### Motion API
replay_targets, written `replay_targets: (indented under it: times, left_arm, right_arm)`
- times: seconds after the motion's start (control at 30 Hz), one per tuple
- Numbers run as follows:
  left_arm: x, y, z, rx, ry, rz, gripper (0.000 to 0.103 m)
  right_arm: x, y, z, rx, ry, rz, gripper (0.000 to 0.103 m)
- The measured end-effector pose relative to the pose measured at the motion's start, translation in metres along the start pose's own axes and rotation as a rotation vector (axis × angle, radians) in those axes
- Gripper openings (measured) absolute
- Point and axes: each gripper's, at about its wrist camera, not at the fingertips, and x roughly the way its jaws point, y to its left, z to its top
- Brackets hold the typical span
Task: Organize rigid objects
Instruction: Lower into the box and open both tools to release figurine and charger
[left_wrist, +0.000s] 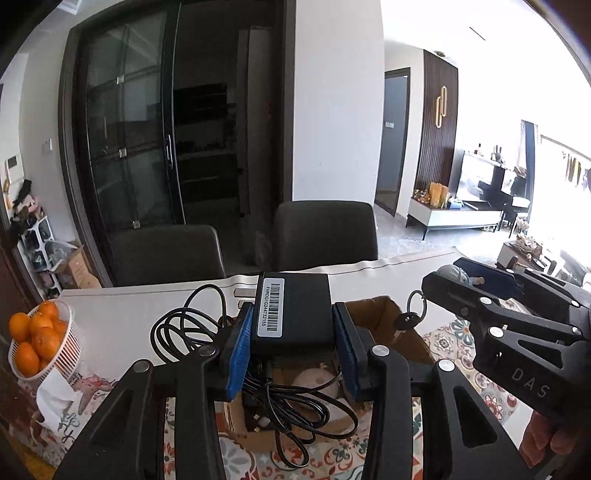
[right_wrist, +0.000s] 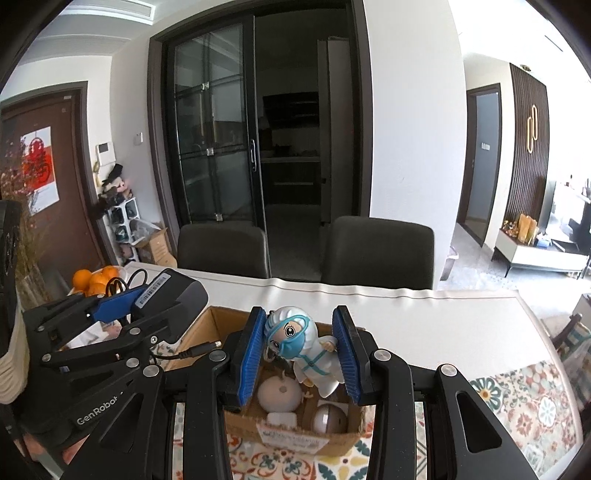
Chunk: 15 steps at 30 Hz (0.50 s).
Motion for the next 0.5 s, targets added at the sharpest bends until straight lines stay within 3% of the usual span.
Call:
replay_targets:
  times: [0.5]
  left_arm:
    - [0.081,0.016,-0.002,-0.066,0.182,0.02,0.041]
  right_arm:
    - [0.086,-0.016,-0.007,0.024,0.202,0.016,0.038]
